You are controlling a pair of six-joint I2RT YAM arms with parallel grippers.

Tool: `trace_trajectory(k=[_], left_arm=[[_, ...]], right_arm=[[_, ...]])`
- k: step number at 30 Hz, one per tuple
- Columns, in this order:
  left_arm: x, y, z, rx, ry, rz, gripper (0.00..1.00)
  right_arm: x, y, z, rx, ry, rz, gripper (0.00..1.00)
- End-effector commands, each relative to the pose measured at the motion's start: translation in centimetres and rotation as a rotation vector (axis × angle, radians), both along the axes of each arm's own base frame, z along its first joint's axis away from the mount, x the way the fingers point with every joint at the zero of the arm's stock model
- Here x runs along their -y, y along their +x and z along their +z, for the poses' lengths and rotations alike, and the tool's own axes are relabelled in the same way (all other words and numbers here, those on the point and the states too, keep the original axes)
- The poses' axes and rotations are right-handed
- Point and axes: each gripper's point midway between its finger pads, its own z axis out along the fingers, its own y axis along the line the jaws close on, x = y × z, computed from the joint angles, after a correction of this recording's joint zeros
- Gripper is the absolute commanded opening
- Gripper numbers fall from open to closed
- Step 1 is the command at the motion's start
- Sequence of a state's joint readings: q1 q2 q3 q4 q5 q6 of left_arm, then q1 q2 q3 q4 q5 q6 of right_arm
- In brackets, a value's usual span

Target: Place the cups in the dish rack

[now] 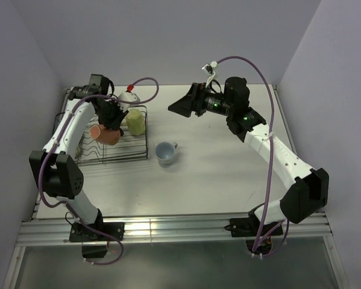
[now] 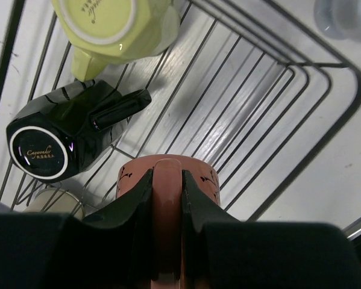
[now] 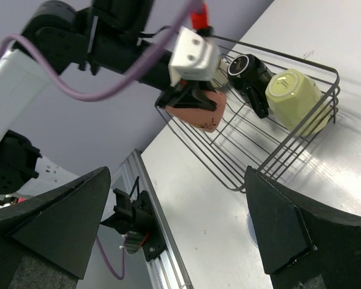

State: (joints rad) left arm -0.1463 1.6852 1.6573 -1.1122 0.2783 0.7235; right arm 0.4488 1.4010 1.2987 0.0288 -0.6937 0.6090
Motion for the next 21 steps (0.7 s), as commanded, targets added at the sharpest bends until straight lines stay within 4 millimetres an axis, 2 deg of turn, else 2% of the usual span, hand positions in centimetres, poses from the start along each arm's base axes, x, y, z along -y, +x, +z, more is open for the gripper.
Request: trace_trajectory(k=[1, 6, 11, 15, 21], left_arm=[[-0.7, 1.1, 0.6, 0.038, 0.106, -0.027, 0.0], [-1.3, 1.1, -0.5, 0.023, 0.211, -0.045, 0.0], [-1.0, 1.0, -1.2, 0.021, 0.253, -0.079, 0.0], [-1.0, 0.4, -2.5, -0.006, 0.287, -0.115, 0.0], [-0.9, -0.4, -3.5, -0.029, 0.316, -0.164, 0.0]], right_arm=[[0.1, -0.3, 1.3, 0.05, 0.04, 0.016, 1.0], [0.0, -0.7, 1.3, 0.05, 0.041, 0.033, 1.0], [0.1, -0.9, 1.1, 0.044, 0.05, 0.04, 1.0], [0.2, -0.9, 1.2, 0.044, 0.051, 0.039, 1.0], [1.6, 0.0, 2.1, 0.05, 0.083, 0.0, 1.0]])
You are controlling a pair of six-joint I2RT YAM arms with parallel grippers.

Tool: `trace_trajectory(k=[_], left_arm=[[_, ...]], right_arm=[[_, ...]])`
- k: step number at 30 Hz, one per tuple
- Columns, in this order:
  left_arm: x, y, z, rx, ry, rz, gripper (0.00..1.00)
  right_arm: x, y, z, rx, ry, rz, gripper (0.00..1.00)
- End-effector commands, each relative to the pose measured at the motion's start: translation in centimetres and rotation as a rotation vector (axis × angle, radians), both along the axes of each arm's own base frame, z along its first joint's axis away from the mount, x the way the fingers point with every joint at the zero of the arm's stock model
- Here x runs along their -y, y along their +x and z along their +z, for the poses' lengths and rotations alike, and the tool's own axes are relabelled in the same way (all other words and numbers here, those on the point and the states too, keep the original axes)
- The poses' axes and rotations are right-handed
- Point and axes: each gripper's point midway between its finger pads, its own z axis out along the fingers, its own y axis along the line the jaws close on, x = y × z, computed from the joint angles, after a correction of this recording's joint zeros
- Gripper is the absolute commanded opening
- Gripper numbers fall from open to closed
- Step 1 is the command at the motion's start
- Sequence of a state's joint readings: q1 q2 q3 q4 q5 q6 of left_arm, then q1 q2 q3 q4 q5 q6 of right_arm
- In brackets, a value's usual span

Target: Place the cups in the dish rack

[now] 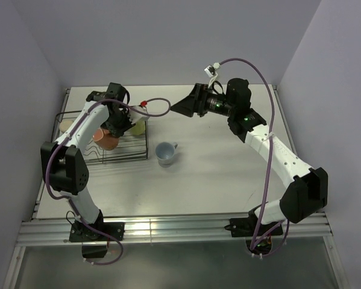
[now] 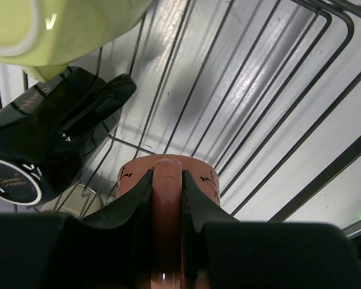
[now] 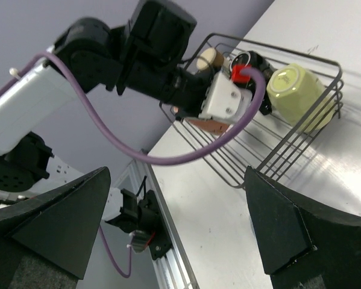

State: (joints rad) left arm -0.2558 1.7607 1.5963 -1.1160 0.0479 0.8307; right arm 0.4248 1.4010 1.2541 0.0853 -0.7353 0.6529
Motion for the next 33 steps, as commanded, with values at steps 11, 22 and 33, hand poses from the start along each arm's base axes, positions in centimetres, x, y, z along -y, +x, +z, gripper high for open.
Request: trace_trajectory(k=[11, 22, 33], left_arm=[[-0.6, 0.5, -0.9, 0.018, 0.07, -0.106, 0.0], [-0.7, 0.4, -2.7, -0.009, 0.083, -0.13, 0.01], [-0.6, -0.1, -4.3, -0.045, 0.083, -0.167, 0.05]], right_arm=[[5.5, 1.5, 5.9, 0.167, 0.06, -0.089, 1.0], [6.1, 1.7, 5.6, 0.163, 0.057, -0.104, 1.0], [6.1, 1.9, 5.3, 0.153, 0.052, -0.107, 1.0]])
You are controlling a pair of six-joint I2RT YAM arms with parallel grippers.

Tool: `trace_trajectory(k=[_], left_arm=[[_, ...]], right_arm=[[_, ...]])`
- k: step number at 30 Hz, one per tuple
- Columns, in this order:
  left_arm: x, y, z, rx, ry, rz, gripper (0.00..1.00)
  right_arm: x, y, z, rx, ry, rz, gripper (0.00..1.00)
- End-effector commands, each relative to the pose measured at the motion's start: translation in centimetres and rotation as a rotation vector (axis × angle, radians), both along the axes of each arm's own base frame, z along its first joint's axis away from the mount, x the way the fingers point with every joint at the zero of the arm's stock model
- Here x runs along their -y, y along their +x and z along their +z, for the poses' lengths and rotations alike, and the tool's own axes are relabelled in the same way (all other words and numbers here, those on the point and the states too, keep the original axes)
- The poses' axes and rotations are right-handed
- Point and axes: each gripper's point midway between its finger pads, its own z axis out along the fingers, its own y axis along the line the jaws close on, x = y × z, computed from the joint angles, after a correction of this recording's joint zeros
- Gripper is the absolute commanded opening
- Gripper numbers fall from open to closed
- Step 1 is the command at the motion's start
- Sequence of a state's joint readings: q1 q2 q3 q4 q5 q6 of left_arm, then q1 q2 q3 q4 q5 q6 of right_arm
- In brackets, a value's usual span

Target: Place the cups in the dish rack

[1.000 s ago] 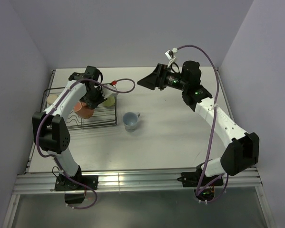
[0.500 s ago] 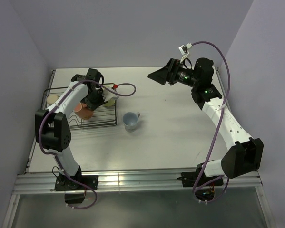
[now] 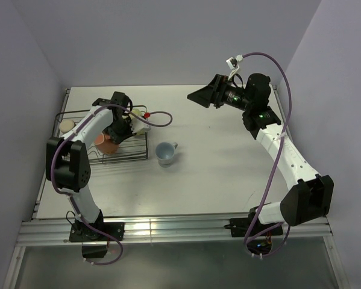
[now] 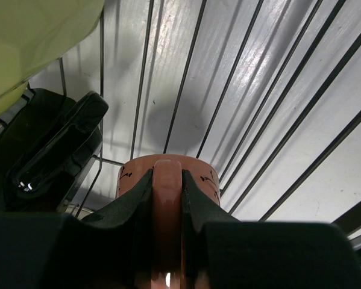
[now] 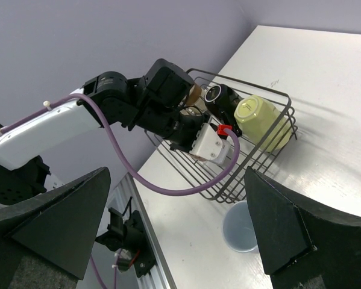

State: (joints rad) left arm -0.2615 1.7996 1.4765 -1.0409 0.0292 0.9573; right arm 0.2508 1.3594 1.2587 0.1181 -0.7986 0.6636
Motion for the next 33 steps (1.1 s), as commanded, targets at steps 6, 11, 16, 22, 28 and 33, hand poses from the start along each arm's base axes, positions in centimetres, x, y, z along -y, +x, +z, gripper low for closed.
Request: trace_trajectory(k=[6, 11, 16, 22, 28, 33], left_arm=[[0.2, -0.1, -0.7, -0.018, 0.005, -0.065, 0.06], [0.0, 0.0, -1.3, -0.024, 0.013, -0.076, 0.11], [0.3, 0.2, -1.7, -0.029, 0.005, -0.078, 0.16], [0.5, 0.0, -2.2, -0.048, -0.005, -0.083, 0.24], [0.7, -0.1, -2.2, -0.06, -0.015, -0.079, 0.4], [1.1, 0.0, -1.4, -0.044, -0.04, -0.082, 0.45]], right_arm=[[0.4, -0.7, 2.7, 0.085, 0.009, 0.001, 1.0], [0.4, -0.6, 2.6, 0.083, 0.004, 0.001, 1.0], [0.3, -0.3, 2.5, 0.078, 0.001, -0.004, 1.0], [0.3, 0.1, 2.5, 0.07, -0.002, -0.005, 1.0], [0.2, 0.2, 2.2, 0.065, -0.007, 0.003, 1.0], [0.1, 0.2, 2.2, 0.066, -0.005, 0.007, 1.0]])
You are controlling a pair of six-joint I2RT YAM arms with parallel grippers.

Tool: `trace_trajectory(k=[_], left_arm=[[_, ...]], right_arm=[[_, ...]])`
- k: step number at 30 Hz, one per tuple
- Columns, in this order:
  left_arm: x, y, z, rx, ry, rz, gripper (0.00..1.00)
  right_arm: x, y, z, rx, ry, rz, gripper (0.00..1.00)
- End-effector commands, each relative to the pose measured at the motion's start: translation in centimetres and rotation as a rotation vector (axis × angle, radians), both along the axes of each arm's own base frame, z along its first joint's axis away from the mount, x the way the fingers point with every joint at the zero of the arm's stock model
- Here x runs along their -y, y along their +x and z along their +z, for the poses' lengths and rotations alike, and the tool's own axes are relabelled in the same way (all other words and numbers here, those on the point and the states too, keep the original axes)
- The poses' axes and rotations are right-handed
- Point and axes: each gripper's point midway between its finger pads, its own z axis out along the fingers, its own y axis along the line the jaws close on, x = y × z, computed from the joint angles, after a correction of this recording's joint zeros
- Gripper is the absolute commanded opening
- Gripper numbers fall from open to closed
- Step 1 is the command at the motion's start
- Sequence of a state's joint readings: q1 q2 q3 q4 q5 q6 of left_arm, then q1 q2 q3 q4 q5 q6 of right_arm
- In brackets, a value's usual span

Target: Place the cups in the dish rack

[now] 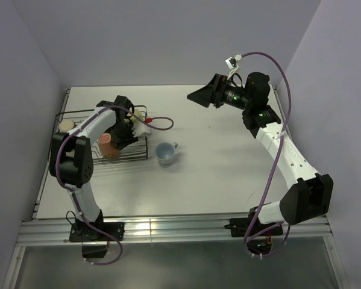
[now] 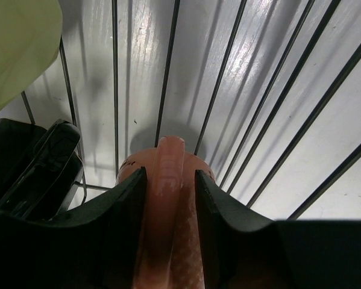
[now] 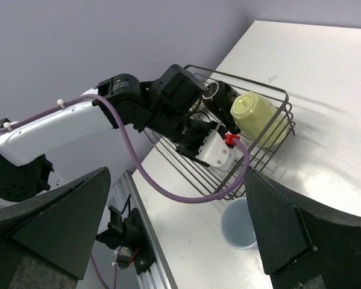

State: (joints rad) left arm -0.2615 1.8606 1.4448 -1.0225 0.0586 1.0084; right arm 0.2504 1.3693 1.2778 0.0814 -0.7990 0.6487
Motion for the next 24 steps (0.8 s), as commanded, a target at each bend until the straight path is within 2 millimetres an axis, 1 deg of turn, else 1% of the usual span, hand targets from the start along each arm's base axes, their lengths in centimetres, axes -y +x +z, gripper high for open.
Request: trace_trajectory(k=[1, 3, 6, 7, 9, 10, 11, 12, 14, 15, 16, 17, 18, 19, 20, 21, 22, 23, 24], left_arm=[[1.0, 0.9, 1.8, 0.047, -0.047, -0.024, 0.45], [1.1, 1.2, 2.4, 0.068, -0.056, -0.022, 0.47], [1.6, 1.9, 3.9, 0.11, -0.086, -0.016, 0.5], [2.0, 2.4, 4.8, 0.131, -0.105, -0.016, 0.51], [2.3, 2.6, 6.1, 0.156, -0.128, -0.011, 0.52], [2.7, 3.0, 7.1, 0.179, -0.147, -0.011, 0.52], [2.8, 3.0, 8.1, 0.194, -0.158, -0.006, 0.53], [2.9, 3.0, 8.7, 0.206, -0.166, -0.004, 0.55], [3.3, 3.4, 11.0, 0.256, -0.198, -0.003, 0.57], [3.3, 3.3, 11.6, 0.267, -0.205, 0.003, 0.59], [3.4, 3.4, 13.1, 0.303, -0.218, 0.003, 0.6], [3.5, 3.3, 13.8, 0.316, -0.236, 0.01, 0.6], [3.6, 3.4, 14.7, 0.34, -0.248, 0.012, 0.61], [3.7, 3.5, 15.8, 0.369, -0.265, 0.014, 0.61], [3.5, 3.4, 17.2, 0.404, -0.292, 0.03, 0.61], [4.0, 3.3, 18.2, 0.424, -0.338, 0.029, 0.64], [4.0, 3.3, 19.2, 0.447, -0.367, 0.037, 0.65], [4.3, 2.9, 20.5, 0.464, -0.423, 0.057, 0.66], [4.4, 2.7, 21.2, 0.473, -0.451, 0.067, 0.66]], right_arm=[[0.1, 0.0, 2.5, 0.079, 0.01, 0.007, 1.0], [0.1, 0.0, 2.5, 0.079, 0.009, 0.006, 1.0], [0.2, 0.0, 2.5, 0.085, -0.001, 0.006, 1.0], [0.2, 0.0, 2.5, 0.087, -0.004, 0.004, 1.0], [0.3, 0.1, 2.3, 0.092, -0.019, 0.0, 1.0], [0.3, 0.1, 2.2, 0.094, -0.027, -0.003, 1.0], [0.4, 0.3, 1.8, 0.091, -0.047, -0.008, 1.0], [0.5, 0.4, 1.9, 0.103, -0.058, -0.012, 1.0], [0.7, 0.6, 0.6, 0.092, -0.113, -0.015, 1.0], [0.8, 0.6, 0.4, 0.097, -0.133, -0.009, 1.0], [0.9, 0.8, 0.3, 0.138, -0.171, -0.002, 1.0], [1.0, 0.7, -0.6, 0.11, -0.201, 0.008, 1.0], [1.1, 0.8, -0.3, 0.129, -0.227, 0.007, 1.0], [1.0, 1.1, -1.1, 0.122, -0.259, 0.01, 1.0], [1.3, 0.9, -2.6, 0.112, -0.335, 0.026, 1.0], [1.2, 1.1, -2.2, 0.14, -0.379, 0.018, 0.99], [1.0, 1.3, -3.3, 0.128, -0.423, 0.031, 0.99], [1.2, 0.9, -4.7, 0.122, -0.489, 0.057, 0.98], [1.3, 1.1, -4.7, 0.148, -0.538, 0.047, 0.97]])
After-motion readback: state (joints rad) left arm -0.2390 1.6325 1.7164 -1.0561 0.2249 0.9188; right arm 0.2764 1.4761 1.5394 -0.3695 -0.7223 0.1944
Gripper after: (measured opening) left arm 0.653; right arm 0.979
